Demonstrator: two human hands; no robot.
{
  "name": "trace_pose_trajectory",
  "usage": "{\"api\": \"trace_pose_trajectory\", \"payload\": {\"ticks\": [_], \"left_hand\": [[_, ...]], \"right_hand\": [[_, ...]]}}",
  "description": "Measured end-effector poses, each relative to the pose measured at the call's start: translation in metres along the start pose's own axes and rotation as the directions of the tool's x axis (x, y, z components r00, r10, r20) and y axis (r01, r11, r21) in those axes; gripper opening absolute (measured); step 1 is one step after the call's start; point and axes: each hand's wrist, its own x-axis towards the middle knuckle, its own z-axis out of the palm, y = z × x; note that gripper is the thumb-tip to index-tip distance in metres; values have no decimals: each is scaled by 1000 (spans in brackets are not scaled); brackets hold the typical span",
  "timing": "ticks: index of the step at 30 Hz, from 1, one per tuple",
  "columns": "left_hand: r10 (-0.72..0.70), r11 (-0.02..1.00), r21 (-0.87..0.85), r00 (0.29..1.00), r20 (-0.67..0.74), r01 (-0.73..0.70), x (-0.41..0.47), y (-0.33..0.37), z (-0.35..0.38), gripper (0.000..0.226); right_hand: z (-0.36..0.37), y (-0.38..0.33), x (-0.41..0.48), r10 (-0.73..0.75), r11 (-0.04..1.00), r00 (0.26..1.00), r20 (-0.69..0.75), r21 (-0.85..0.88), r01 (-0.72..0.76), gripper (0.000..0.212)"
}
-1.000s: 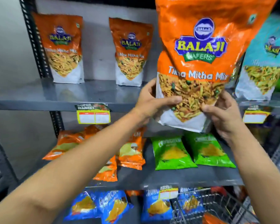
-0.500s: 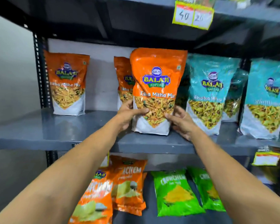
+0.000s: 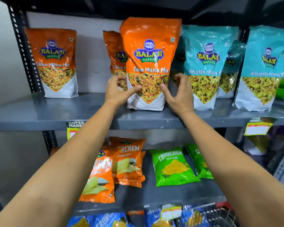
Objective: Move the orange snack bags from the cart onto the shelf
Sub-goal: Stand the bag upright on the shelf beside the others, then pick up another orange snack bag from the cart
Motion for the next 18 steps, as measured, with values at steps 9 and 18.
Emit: {"api": "trace_pose_trajectory", "payload": {"ticks": [9, 18], "left_hand": [[623, 760, 325, 773, -116, -564, -143, -10, 11, 25], [79, 994, 37, 926, 370, -100, -358, -102, 124, 29]], "right_hand": [[-46, 25, -177, -124, 938, 988, -92, -336, 87, 43], [-130, 60, -434, 709, 657, 705, -15, -349, -668, 49]]}}
